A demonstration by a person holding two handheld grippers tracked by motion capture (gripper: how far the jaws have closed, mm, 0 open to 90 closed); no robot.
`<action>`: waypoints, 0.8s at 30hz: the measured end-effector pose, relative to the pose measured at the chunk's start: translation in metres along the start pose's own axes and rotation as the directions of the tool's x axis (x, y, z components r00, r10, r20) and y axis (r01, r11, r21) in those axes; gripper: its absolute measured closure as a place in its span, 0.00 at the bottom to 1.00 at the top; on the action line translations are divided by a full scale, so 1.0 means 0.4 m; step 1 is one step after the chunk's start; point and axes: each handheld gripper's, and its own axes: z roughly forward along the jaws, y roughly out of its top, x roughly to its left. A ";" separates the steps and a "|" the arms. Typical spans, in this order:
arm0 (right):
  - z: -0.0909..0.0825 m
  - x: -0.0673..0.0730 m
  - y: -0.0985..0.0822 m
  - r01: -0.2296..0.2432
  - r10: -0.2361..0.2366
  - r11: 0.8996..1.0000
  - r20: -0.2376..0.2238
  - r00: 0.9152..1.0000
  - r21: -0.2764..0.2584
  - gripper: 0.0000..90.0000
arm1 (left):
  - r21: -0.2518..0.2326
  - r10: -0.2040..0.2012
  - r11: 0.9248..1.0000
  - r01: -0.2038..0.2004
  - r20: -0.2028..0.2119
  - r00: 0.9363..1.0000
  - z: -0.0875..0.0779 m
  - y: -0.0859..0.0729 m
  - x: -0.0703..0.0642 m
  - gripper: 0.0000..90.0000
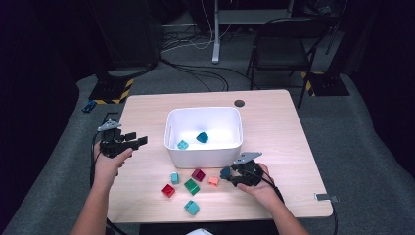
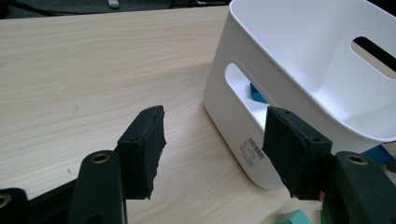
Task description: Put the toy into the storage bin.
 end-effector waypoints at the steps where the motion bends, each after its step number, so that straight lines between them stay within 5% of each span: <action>1: 0.001 0.000 0.001 0.003 -0.003 1.000 -0.001 1.000 0.001 0.54 | -0.002 0.002 1.000 -0.002 -0.001 1.000 0.000 0.000 0.001 0.43; 24: 0.008 0.032 0.000 0.043 -0.043 0.999 -0.043 0.998 0.012 0.55 | 0.000 -0.001 1.000 0.001 0.000 1.000 0.000 0.000 0.000 0.43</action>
